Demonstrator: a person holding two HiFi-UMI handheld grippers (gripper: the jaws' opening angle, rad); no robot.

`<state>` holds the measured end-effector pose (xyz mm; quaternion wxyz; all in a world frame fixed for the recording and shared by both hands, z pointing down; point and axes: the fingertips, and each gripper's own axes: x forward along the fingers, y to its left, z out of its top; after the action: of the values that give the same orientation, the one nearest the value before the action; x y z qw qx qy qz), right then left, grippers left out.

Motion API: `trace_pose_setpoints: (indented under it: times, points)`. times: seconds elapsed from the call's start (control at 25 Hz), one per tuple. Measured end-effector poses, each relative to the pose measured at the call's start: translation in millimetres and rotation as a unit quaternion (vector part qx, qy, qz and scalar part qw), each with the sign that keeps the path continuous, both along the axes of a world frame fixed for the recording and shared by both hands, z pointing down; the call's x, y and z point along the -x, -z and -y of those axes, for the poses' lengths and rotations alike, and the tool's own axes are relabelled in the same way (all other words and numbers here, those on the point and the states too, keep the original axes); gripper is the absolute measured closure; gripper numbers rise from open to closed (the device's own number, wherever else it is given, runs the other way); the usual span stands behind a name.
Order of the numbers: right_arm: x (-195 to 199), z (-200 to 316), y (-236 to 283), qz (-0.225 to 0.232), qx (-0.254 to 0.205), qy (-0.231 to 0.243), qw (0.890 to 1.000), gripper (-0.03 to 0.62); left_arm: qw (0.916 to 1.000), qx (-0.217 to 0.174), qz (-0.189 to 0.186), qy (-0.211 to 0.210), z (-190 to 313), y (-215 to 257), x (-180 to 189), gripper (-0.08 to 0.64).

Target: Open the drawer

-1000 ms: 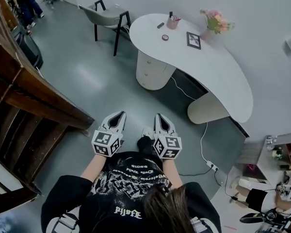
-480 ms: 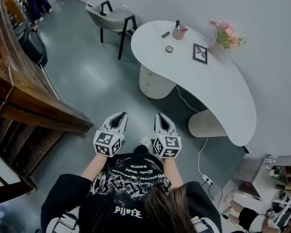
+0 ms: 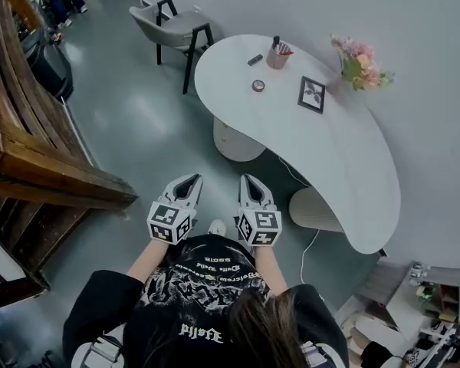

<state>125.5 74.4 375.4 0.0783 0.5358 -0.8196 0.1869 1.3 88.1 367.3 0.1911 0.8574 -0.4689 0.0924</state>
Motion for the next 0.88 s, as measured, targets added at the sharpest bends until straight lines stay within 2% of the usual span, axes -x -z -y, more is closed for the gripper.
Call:
trace_pose_setpoints:
  times: [0.28,0.88]
  points:
    - [-21,19,-8,-0.006,0.008,0.009,1.0,0.566,0.9997,0.012,-0.007,0.02,18,-11,-16,0.531]
    - [-22,34,-20,-0.016,0.033,0.003,0.999,0.566,0.9997,0.022,-0.012,0.006,58,-18,-22,0.531]
